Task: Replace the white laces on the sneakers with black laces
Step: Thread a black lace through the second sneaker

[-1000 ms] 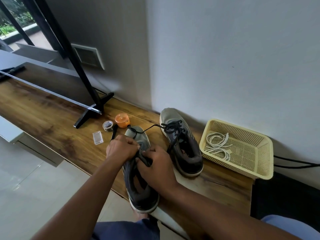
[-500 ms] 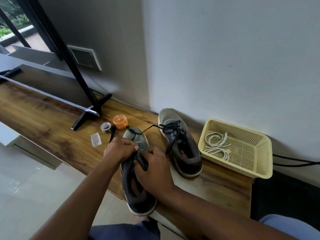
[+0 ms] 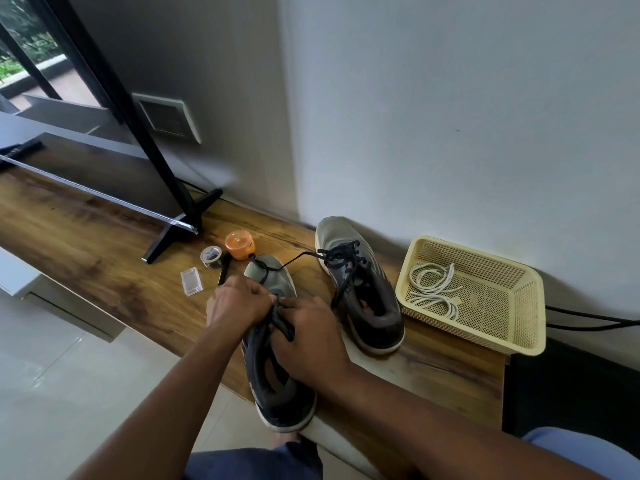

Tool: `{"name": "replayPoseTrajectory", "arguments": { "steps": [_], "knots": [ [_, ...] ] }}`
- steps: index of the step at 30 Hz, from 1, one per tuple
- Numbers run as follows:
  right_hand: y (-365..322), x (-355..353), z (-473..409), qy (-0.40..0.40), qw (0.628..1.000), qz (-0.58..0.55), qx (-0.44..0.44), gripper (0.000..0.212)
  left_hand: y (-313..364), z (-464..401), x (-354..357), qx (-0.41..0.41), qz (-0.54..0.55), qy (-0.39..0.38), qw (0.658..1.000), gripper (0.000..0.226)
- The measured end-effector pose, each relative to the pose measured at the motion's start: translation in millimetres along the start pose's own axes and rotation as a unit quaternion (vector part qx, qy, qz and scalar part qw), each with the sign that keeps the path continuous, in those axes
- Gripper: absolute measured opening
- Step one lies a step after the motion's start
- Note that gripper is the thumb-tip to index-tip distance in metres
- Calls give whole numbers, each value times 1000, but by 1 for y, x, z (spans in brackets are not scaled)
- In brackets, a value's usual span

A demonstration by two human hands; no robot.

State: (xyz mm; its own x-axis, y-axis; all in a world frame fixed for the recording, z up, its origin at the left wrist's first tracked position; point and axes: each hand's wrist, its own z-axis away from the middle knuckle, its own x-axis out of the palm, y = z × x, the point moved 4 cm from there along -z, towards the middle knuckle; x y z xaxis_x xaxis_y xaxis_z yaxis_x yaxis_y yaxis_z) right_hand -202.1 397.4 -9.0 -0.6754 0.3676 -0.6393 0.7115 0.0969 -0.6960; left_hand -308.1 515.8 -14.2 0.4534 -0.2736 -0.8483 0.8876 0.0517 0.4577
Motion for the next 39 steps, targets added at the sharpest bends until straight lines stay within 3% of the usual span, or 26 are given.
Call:
{"name": "replayPoseTrajectory", "arguments": {
  "steps": [11,14,18,24,27,32,39],
  "knots": [
    [4,-3,-1,-16,999,-42,11,11,0,5,-3,-20,29,-8,999,15],
    [6,-4,-3,-17,990,-104,95,12,1,5,-4,-18,39,-14,999,18],
    [12,3,-12,-55,971,-68,224,21,7,9,-4,21,17,0,1000,16],
    [14,3,-17,-7,973,-26,228,16,10,9,-5,43,-1,0,999,9],
    [16,2,-17,-13,976,-31,217,28,10,8,-4,44,-6,7,999,8],
    [19,-1,-20,-27,974,-75,214,21,11,12,-2,46,-32,42,998,11],
    [29,-3,-21,-24,946,-187,265,35,15,21,2,59,-29,88,994,13]
  ]
}}
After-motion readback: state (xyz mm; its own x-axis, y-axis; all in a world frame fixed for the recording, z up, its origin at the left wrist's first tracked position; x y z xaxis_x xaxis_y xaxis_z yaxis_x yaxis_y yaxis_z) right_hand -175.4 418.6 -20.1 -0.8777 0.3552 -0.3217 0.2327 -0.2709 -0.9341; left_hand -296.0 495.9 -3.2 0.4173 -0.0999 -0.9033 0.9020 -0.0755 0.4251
